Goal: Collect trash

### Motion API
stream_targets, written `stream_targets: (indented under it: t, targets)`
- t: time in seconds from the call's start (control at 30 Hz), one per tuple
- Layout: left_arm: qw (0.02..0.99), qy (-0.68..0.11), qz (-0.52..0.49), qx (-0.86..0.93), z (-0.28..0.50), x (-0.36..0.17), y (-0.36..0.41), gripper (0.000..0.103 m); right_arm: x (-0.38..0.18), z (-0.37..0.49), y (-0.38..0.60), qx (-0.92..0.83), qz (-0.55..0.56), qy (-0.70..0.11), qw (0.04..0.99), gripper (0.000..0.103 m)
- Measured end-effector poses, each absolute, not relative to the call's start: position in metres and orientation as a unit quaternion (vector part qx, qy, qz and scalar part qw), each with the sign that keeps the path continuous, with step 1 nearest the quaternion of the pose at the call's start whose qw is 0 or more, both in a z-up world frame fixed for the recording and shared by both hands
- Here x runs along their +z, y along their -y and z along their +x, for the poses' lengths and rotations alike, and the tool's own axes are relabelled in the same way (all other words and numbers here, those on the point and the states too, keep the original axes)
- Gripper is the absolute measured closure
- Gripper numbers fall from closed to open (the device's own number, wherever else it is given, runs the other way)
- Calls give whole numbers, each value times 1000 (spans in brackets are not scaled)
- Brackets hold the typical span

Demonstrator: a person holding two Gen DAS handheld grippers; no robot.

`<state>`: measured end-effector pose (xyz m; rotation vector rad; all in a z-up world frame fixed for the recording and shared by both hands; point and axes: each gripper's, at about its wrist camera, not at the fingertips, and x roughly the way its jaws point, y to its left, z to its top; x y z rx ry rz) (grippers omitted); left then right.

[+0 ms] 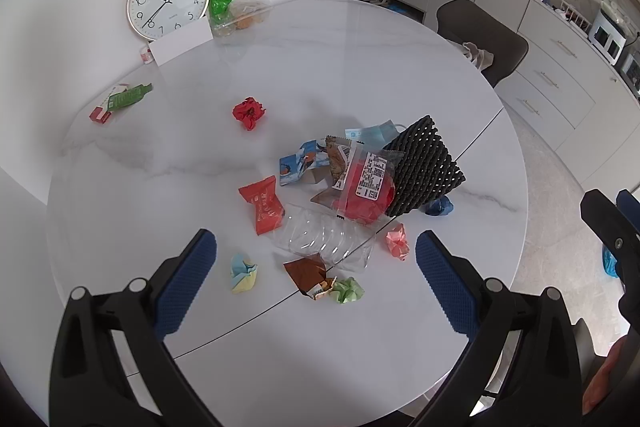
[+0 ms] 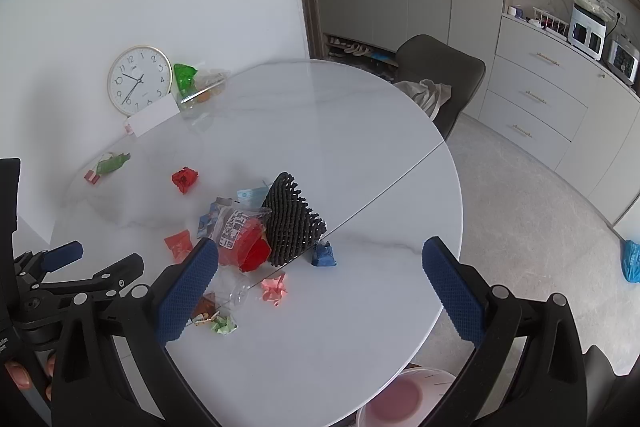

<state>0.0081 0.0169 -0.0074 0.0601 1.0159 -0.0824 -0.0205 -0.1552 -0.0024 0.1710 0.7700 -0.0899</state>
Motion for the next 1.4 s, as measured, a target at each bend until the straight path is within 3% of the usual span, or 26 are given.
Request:
stream_targets:
  t: [1.4]
  targets:
    - [868, -494, 29, -39, 8, -11, -19, 7, -15, -19, 155, -43, 84, -375, 922, 2]
